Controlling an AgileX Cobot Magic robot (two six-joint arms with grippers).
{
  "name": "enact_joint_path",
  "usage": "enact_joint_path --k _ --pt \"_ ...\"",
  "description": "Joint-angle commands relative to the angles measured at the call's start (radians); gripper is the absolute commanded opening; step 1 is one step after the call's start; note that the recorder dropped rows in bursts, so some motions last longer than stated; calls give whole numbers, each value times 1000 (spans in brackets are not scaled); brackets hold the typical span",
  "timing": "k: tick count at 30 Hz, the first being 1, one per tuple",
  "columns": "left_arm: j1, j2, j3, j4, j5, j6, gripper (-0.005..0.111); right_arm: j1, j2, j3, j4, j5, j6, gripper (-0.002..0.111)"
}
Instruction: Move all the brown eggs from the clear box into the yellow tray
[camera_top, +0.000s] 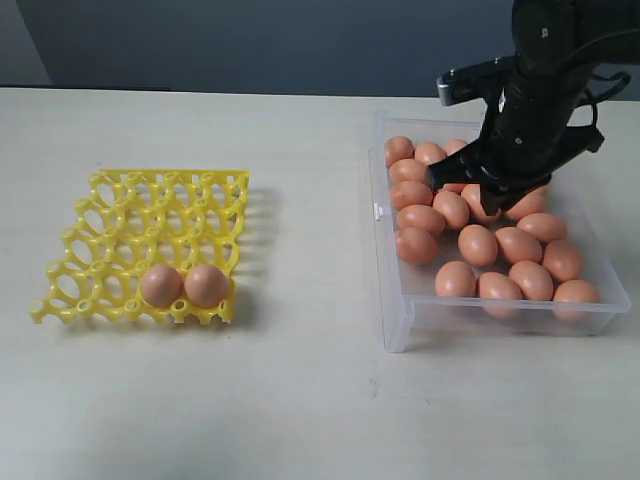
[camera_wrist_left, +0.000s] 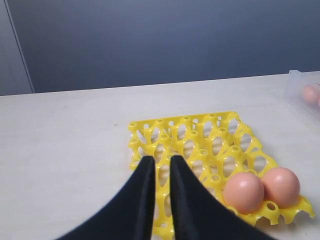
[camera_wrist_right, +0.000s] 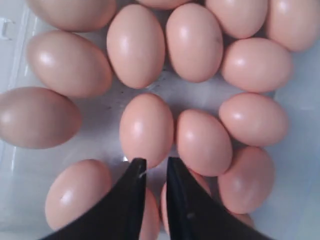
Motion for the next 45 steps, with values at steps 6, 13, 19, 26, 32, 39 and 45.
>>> enact_joint_path --k 6,13,19,26,32,39,45 --pt "-2 6 5 2 -6 -1 12 -4 69 11 77 -30 -46 53" --pt "-2 6 5 2 -6 -1 12 -4 128 11 59 -44 -46 53" --pt "-2 6 5 2 -6 -1 12 -4 170 11 57 -105 -46 51" --pt "-2 6 5 2 -6 -1 12 -4 170 11 52 -101 -48 6" --pt "-2 6 5 2 -6 -1 12 15 93 9 42 -62 -63 0" --pt "-2 6 5 2 -6 -1 12 133 -87 9 187 -227 -124 0" --pt "-2 6 5 2 -6 -1 12 268 -86 9 726 -529 -577 0"
